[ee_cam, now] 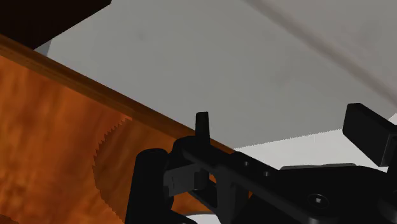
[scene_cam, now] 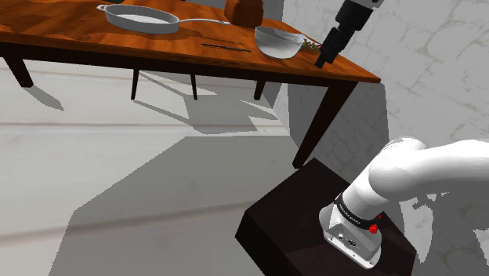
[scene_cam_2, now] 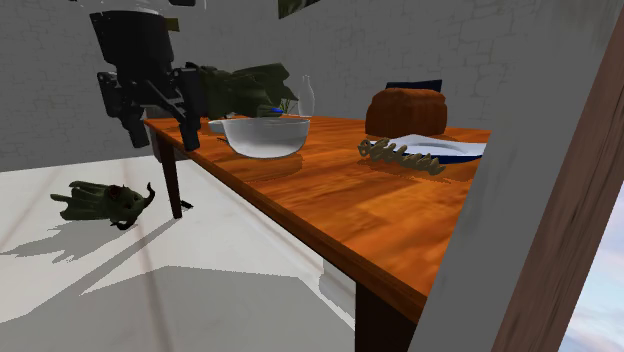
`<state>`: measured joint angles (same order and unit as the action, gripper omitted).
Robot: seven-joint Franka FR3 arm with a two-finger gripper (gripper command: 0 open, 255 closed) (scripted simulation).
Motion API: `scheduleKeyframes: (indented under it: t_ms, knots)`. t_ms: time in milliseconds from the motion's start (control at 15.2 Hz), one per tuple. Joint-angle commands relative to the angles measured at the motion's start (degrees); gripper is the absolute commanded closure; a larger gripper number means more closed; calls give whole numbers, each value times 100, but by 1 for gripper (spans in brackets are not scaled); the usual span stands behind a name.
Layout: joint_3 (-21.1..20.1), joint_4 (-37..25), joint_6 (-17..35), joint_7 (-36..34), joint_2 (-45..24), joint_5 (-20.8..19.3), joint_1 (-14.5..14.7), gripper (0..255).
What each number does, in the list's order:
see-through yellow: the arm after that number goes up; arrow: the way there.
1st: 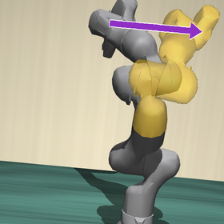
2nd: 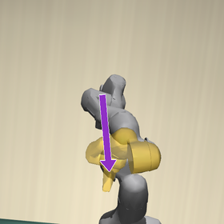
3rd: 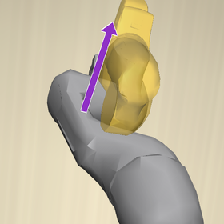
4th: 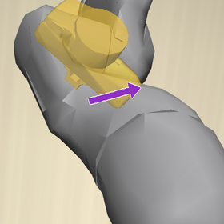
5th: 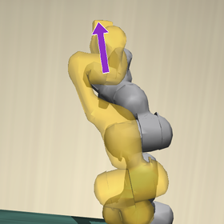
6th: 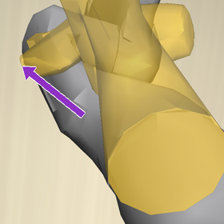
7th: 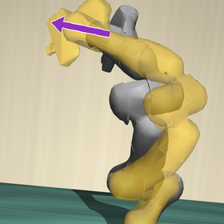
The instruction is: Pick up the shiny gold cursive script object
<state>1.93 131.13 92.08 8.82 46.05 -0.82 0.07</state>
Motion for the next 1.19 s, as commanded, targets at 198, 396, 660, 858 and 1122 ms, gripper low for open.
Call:
scheduleKeyframes:
  t_ms: [198, 396, 660, 858, 1122]
  knots:
    - [453, -245, 98, 740, -331, -221, 41, 0]
    - [892, -582, 191, 1476, -742, -382, 110, 0]
    - [1463, -1171, 288, 2460, -1403, -476, 249, 0]
    - [1880, -1719, 323, 3217, -1982, -435, 370, 0]
    - [2433, -2601, 291, 4266, -2877, -197, 528, 0]
